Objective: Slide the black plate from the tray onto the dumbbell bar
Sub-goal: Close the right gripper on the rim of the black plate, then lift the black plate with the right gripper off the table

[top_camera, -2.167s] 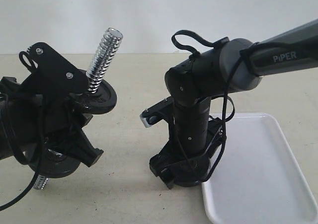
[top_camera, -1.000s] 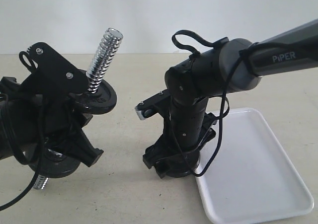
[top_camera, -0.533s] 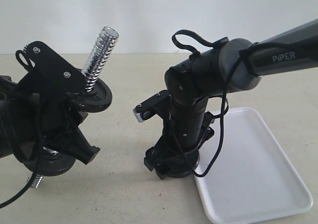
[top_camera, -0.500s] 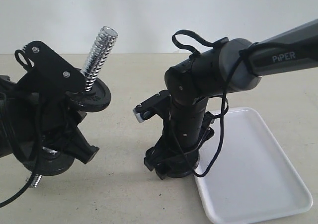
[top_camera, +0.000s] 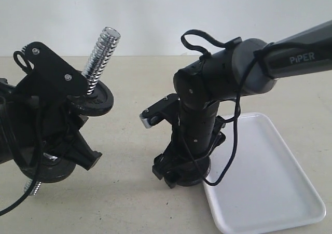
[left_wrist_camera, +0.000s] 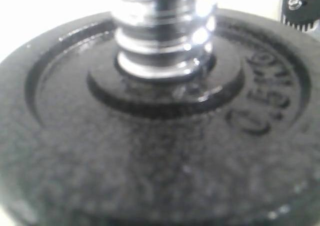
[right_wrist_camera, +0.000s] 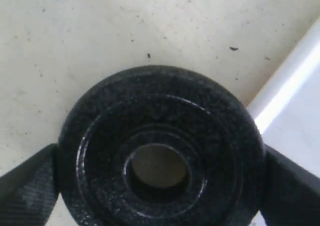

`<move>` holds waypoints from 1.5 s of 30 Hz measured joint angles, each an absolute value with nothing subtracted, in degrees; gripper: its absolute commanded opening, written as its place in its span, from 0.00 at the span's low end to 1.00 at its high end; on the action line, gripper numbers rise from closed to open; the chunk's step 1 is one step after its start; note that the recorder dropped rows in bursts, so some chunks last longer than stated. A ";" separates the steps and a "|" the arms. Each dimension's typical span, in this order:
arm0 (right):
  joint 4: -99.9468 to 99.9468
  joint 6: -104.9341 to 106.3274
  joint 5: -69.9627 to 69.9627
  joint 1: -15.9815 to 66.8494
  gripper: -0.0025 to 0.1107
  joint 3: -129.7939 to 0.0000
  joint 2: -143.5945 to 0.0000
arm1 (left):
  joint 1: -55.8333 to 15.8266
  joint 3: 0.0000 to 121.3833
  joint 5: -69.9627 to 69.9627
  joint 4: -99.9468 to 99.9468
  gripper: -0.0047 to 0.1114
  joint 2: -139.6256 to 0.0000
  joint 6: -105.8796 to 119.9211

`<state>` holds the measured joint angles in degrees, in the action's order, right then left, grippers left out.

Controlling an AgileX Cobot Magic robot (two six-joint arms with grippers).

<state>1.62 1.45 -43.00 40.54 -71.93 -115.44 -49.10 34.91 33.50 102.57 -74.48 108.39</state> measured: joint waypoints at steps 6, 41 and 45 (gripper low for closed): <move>3.31 1.45 -43.20 40.54 0.02 -71.84 -113.09 | -49.10 34.91 33.50 102.57 0.08 -74.48 108.39; 12.69 4.47 -49.11 40.54 0.02 -71.84 -99.77 | -49.10 34.91 33.86 102.57 0.08 -74.48 109.17; 12.56 5.34 -49.23 40.54 0.02 -71.84 -98.70 | -49.10 34.91 34.05 102.57 0.08 -74.48 109.27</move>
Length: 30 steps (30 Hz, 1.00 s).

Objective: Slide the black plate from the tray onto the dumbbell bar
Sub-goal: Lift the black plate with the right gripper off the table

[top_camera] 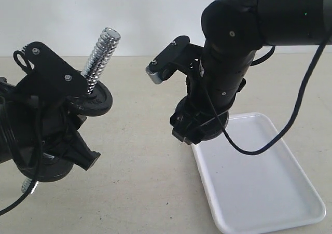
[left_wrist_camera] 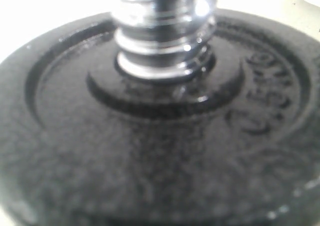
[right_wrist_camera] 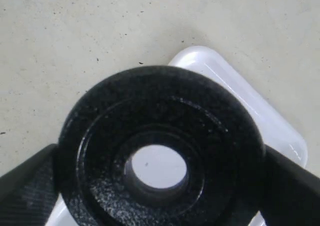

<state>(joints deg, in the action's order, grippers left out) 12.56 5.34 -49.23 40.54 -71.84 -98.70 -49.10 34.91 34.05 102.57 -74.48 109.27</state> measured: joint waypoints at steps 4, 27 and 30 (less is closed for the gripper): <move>12.10 5.96 -49.37 40.54 0.02 -71.84 -98.69 | -49.10 34.91 34.05 102.57 0.08 -74.48 109.27; -24.11 37.79 -52.22 30.49 0.02 -71.84 -98.69 | -49.10 32.60 35.37 102.57 0.08 -74.44 109.61; -30.96 44.48 -55.17 27.09 0.02 -71.84 -98.69 | -49.10 32.60 35.37 102.57 0.08 -74.44 109.61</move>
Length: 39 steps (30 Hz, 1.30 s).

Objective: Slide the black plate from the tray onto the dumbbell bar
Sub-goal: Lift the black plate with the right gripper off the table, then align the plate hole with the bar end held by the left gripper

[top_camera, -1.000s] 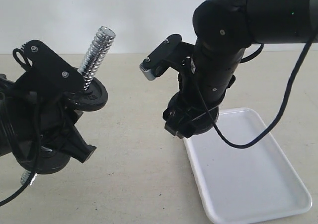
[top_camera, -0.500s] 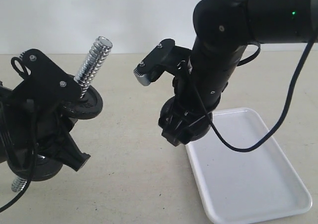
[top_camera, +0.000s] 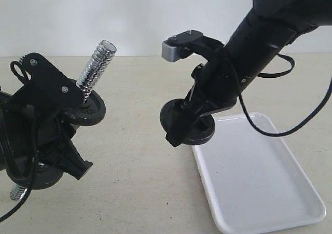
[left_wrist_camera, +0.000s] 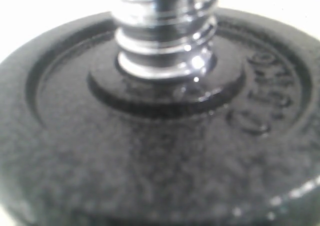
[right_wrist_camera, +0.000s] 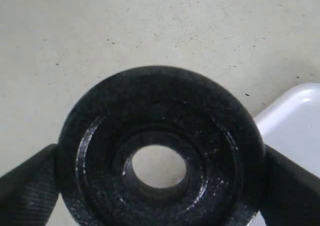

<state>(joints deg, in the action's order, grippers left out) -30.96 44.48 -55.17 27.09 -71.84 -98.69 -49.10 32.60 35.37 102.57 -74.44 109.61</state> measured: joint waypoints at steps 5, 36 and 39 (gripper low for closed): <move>-42.04 56.56 -62.16 21.68 0.02 -71.84 -98.69 | -49.10 32.60 35.37 102.57 0.08 -74.44 109.61; -73.53 86.34 -68.74 12.77 0.02 -71.84 -98.61 | -49.10 32.60 35.37 102.57 0.08 -74.44 109.61; -74.32 86.44 -68.74 12.77 0.02 -71.80 -98.61 | -49.10 32.60 35.37 102.57 0.08 -74.44 109.61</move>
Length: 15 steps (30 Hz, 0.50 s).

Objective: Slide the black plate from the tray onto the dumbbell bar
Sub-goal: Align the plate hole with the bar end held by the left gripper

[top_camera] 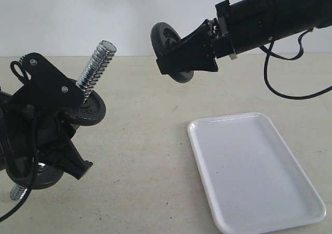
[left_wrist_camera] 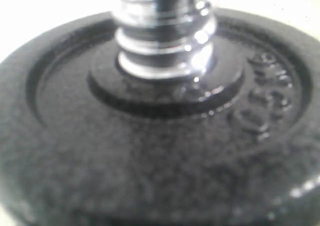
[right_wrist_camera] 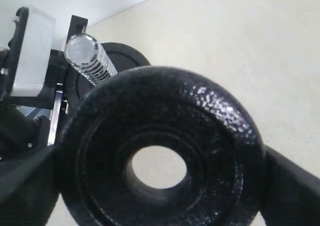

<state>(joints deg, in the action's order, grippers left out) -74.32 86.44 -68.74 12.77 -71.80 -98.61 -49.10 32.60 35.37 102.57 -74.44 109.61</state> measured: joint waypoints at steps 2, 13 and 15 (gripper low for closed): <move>-75.17 86.44 -68.68 12.77 0.02 -71.80 -98.61 | -49.10 32.60 35.37 102.57 0.08 -74.44 109.61; -75.22 86.44 -68.76 16.74 0.02 -71.80 -98.61 | -49.10 32.95 33.93 102.57 0.08 -80.30 112.61; -75.22 86.44 -68.63 16.62 0.02 -71.80 -98.61 | -49.10 32.95 33.82 102.57 0.08 -81.32 112.69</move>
<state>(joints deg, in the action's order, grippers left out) -75.22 86.44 -68.63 16.62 -71.80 -98.61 -49.10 32.95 33.82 102.57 -81.32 112.69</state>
